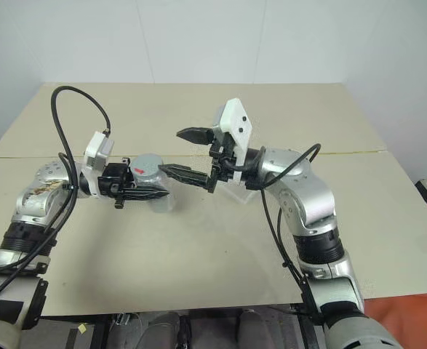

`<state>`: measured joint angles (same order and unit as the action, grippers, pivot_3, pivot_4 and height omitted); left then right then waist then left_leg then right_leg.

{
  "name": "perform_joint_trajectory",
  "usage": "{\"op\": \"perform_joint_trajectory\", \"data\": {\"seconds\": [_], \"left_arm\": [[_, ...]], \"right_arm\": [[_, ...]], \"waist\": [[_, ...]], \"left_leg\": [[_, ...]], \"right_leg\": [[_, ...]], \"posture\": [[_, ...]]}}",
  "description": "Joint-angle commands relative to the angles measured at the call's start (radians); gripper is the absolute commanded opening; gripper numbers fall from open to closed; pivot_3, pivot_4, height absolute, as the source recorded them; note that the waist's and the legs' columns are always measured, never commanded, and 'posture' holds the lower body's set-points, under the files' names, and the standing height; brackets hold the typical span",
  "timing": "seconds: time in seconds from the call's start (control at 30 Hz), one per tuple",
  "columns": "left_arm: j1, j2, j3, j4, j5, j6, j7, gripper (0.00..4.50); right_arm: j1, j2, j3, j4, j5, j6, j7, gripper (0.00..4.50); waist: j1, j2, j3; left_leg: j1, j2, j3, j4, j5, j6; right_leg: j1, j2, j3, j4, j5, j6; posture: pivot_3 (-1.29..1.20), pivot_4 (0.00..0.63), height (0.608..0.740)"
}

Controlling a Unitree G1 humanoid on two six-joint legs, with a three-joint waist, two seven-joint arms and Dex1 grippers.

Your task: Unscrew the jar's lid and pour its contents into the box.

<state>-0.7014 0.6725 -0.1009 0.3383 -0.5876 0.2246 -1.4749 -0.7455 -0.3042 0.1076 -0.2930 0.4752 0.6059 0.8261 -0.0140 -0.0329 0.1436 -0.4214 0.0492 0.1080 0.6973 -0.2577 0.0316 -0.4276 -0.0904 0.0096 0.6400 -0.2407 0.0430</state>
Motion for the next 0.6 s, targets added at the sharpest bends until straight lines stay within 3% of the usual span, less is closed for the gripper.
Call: {"op": "perform_joint_trajectory", "data": {"seconds": [0.03,0.13,0.6], "left_arm": [[-0.036,-0.024,0.027,-0.011,0.035,0.013,0.048,1.93],[-0.047,-0.043,0.029,-0.008,0.066,0.014,0.073,1.93],[-0.03,-0.046,0.063,-0.043,0.073,0.03,0.066,1.93]], "right_arm": [[-0.019,0.045,0.038,-0.097,-0.003,0.065,-0.113,4.44],[-0.072,0.076,0.096,-0.069,-0.077,0.146,-0.226,4.44],[-0.104,0.13,0.172,0.027,-0.191,0.141,-0.327,4.44]], "waist": [[-0.001,0.0,0.0],[-0.002,0.0,0.0],[-0.001,0.0,0.0]], "left_leg": [[0.0,0.0,0.0,0.0,0.0,0.0],[0.0,0.0,0.0,0.0,0.0,0.0],[0.0,0.0,0.0,0.0,0.0,0.0]], "right_leg": [[0.0,0.0,0.0,0.0,0.0,0.0],[0.0,0.0,0.0,0.0,0.0,0.0],[0.0,0.0,0.0,0.0,0.0,0.0]], "posture": [[0.0,0.15,0.74],[0.0,0.15,0.74],[0.0,0.15,0.74]]}}
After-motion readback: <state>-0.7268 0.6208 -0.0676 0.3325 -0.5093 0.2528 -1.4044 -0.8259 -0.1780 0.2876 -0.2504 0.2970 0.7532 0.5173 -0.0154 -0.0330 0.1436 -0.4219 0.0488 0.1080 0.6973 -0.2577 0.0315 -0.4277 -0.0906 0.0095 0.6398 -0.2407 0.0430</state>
